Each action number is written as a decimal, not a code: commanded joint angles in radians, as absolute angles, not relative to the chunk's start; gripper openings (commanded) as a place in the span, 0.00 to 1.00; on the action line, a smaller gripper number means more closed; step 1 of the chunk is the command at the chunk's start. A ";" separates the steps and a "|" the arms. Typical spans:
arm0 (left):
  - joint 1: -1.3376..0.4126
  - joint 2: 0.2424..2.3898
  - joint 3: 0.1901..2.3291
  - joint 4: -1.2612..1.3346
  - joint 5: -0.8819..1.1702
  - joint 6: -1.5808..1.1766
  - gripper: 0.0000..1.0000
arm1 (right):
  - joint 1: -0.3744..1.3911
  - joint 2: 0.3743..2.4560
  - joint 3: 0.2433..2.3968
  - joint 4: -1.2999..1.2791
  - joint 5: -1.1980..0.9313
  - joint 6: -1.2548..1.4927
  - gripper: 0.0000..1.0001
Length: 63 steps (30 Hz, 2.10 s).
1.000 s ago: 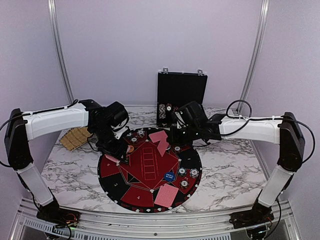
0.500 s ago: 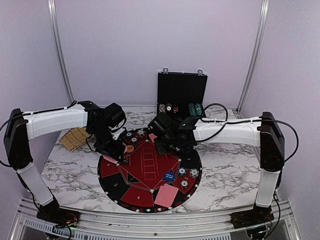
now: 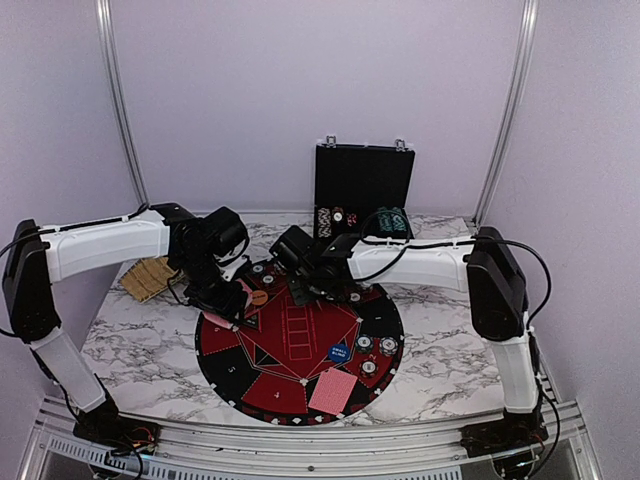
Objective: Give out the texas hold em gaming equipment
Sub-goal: Flop the poker card in the community card area, then pick up the poker card from the face-down deck piles.
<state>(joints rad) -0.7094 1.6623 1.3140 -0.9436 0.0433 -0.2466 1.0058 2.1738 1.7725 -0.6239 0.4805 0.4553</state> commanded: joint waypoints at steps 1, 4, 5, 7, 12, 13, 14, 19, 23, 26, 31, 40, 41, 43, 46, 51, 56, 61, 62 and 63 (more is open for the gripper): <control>-0.703 1.618 1.303 -0.937 0.044 -0.246 0.41 | 1.010 2.216 1.850 -0.610 0.430 0.447 0.13; -0.703 1.620 1.303 -0.936 0.043 -0.247 0.41 | 1.009 2.229 1.865 -0.580 0.356 0.448 0.23; -0.703 1.620 1.303 -0.936 0.044 -0.247 0.41 | 1.004 2.228 1.864 -0.563 0.323 0.451 0.27; -0.703 1.619 1.303 -0.936 0.046 -0.246 0.41 | 0.999 2.223 1.862 -0.534 0.263 0.454 0.32; -0.703 1.614 1.299 -0.936 0.051 -0.246 0.41 | 0.949 2.149 1.762 -0.417 0.097 0.475 0.40; -0.703 1.614 1.298 -0.936 0.053 -0.245 0.41 | 0.935 2.128 1.719 -0.390 0.056 0.479 0.41; -0.704 1.614 1.298 -0.936 0.058 -0.243 0.41 | 0.923 2.110 1.691 -0.364 0.020 0.481 0.42; -0.708 1.616 1.309 -0.937 0.083 -0.235 0.41 | 0.849 2.037 1.567 -0.240 -0.227 0.505 0.52; -0.733 1.625 1.320 -0.937 0.093 -0.226 0.41 | 0.815 2.002 1.493 -0.139 -0.417 0.538 0.60; -0.759 1.634 1.334 -0.938 0.092 -0.221 0.41 | 0.795 2.001 1.475 -0.103 -0.525 0.562 0.64; -0.803 1.651 1.363 -0.940 0.094 -0.214 0.41 | 0.784 2.020 1.464 -0.043 -0.685 0.602 0.70; -0.833 1.668 1.395 -0.951 0.099 -0.215 0.41 | 0.786 2.048 1.401 0.143 -0.874 0.720 0.72; -0.835 1.670 1.398 -0.952 0.097 -0.216 0.41 | 0.788 2.049 1.398 0.147 -0.881 0.725 0.72; -0.840 1.672 1.405 -0.954 0.095 -0.217 0.41 | 0.789 2.053 1.396 0.154 -0.896 0.731 0.72; -0.845 1.676 1.411 -0.954 0.097 -0.219 0.41 | 0.800 2.067 1.402 0.163 -0.920 0.738 0.72; -0.851 1.679 1.418 -0.957 0.094 -0.218 0.41 | 0.820 2.096 1.423 0.170 -0.936 0.750 0.73; -0.851 1.678 1.421 -0.960 0.092 -0.218 0.41 | 0.835 2.118 1.442 0.191 -0.945 0.770 0.73; -0.853 1.675 1.417 -0.962 0.092 -0.216 0.41 | 0.848 2.130 1.452 0.213 -0.947 0.792 0.73; -0.852 1.674 1.416 -0.962 0.089 -0.216 0.41 | 0.848 2.132 1.453 0.212 -0.947 0.796 0.73; -0.852 1.674 1.415 -0.962 0.087 -0.216 0.41 | 0.850 2.133 1.454 0.213 -0.946 0.799 0.73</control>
<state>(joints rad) -0.8467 1.6703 1.3796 -0.9485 0.0887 -0.2234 0.8375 2.1132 1.4097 0.1715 -0.9348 0.7750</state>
